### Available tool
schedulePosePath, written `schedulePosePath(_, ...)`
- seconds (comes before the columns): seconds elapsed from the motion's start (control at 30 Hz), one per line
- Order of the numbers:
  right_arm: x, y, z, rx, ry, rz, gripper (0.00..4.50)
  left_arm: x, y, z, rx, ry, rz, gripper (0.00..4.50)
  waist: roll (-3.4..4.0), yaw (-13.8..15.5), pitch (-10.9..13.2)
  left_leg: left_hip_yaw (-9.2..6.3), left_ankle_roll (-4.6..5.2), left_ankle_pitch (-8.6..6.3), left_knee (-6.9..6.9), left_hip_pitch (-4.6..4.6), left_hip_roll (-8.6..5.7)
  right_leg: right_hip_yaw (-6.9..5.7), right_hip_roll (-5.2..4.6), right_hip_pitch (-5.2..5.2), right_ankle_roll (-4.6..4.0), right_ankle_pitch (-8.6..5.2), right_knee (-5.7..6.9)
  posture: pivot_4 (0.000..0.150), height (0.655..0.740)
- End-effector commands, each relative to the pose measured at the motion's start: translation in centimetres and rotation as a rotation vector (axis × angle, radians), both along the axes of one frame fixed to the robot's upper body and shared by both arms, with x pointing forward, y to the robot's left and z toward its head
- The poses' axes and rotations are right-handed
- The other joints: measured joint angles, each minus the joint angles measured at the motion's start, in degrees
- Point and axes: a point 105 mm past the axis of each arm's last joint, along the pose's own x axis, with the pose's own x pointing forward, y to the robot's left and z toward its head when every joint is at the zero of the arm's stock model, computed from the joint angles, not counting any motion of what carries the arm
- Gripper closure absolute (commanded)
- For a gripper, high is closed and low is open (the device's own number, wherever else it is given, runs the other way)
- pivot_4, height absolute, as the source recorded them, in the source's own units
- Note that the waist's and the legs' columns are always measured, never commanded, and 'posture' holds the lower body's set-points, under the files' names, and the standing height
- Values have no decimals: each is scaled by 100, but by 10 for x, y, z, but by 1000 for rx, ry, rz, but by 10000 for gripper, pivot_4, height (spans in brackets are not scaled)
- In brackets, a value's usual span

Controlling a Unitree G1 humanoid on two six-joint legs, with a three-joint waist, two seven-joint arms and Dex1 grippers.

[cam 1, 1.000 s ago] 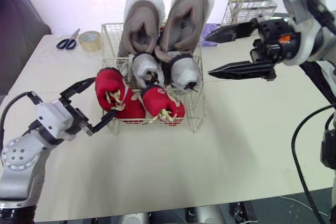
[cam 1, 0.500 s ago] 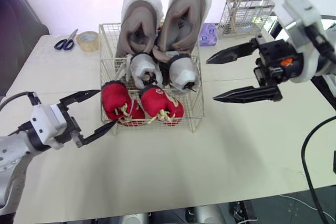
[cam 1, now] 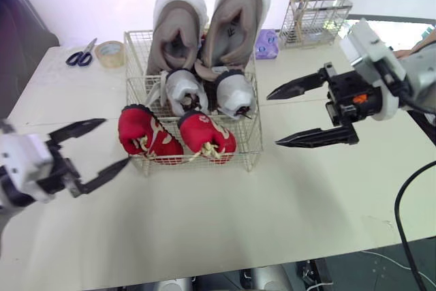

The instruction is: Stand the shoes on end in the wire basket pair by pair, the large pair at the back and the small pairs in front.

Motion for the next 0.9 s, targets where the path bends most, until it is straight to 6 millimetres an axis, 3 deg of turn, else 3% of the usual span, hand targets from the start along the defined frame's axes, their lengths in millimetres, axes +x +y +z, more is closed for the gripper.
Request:
schedulePosePath(0.03,4,-11,7,27,-31,-83,0,-13,43,27,-154,1,201,283,-1,1,0,-1,0,0,0,0,0,0,0,0,0,0,0,1500,7400)
schedulePosePath(0.13,11,-20,1,54,14,-160,0,-24,72,24,-256,82,352,283,-4,7,2,-7,0,0,0,0,0,1,0,1,-1,-1,-1,1500,7400)
schedulePosePath(0.23,20,-38,-14,87,59,-273,0,-29,95,-14,-205,254,580,283,-12,32,-1,-8,0,0,1,2,-4,0,-2,7,-3,-3,-4,1500,7400)
schedulePosePath(0.3,18,-43,-17,142,88,-295,0,-33,98,-32,-183,296,635,283,-13,26,0,-3,0,0,1,2,-6,2,-2,11,-6,-4,-11,1500,7400)
schedulePosePath(0.4,25,-61,-30,233,122,-382,0,-34,89,-65,-262,436,628,283,-24,39,-6,3,-1,0,1,2,-6,3,-2,11,-7,-5,-13,1500,7400)
schedulePosePath(0.47,31,-82,-53,287,197,-479,0,-26,90,-84,-283,507,690,283,-43,77,-16,0,-1,-1,1,2,-5,0,-1,14,-8,-6,-13,1500,7400)
schedulePosePath(0.53,32,-93,-64,336,236,-526,0,-18,89,-95,-275,546,722,283,-50,117,-17,-4,-1,-1,2,16,-5,0,-1,28,-9,-6,-14,1500,7400)
schedulePosePath(0.7,42,-95,-62,418,227,-570,0,3,65,-90,-417,493,563,283,-44,106,-15,-7,-1,-1,4,23,-5,9,-1,25,-9,-5,-7,1500,7400)
schedulePosePath(0.9,46,-103,-81,430,216,-648,0,9,49,-94,-371,495,486,283,-49,113,-18,-3,-1,-1,1,23,-5,7,1,27,-7,-4,-7,1500,7400)
